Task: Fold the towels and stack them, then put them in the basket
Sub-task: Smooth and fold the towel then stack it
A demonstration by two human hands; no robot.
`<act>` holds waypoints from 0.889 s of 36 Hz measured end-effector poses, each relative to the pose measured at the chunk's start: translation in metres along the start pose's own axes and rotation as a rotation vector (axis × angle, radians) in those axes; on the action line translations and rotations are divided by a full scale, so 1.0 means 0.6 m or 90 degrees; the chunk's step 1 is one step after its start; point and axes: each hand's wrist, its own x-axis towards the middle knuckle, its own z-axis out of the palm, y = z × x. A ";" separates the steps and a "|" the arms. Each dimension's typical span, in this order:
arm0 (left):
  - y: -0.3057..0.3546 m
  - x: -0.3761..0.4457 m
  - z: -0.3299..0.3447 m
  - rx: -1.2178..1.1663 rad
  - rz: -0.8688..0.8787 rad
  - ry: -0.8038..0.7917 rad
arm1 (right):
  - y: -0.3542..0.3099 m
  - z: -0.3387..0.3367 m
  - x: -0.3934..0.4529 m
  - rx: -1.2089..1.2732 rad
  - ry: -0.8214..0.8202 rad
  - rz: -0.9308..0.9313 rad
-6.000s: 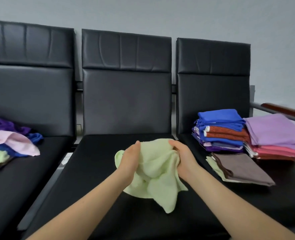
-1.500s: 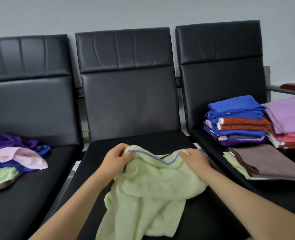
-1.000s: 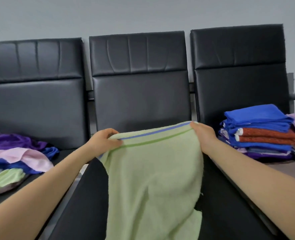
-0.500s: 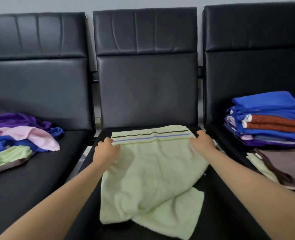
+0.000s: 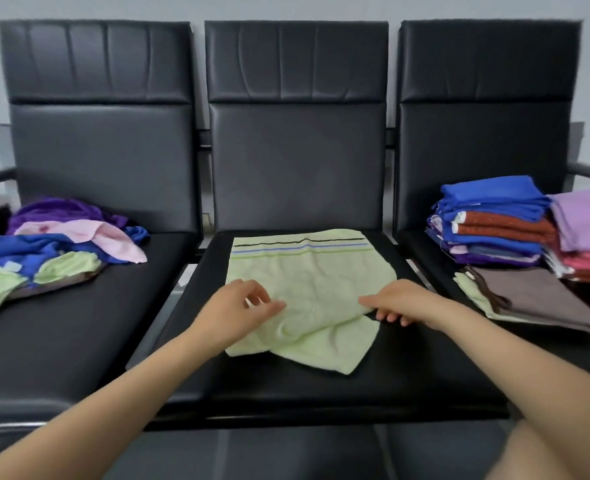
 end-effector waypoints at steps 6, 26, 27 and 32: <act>-0.022 -0.017 0.026 0.086 0.098 -0.083 | -0.002 0.034 -0.014 -0.055 0.000 -0.154; -0.030 0.126 -0.003 -0.163 -0.046 0.186 | -0.032 0.022 0.068 -0.087 0.106 -0.287; -0.033 0.134 -0.006 -0.151 -0.043 0.203 | -0.039 0.019 0.076 -0.023 0.128 -0.283; -0.052 0.175 -0.008 -0.090 -0.061 0.252 | -0.081 0.022 0.109 0.218 0.170 -0.267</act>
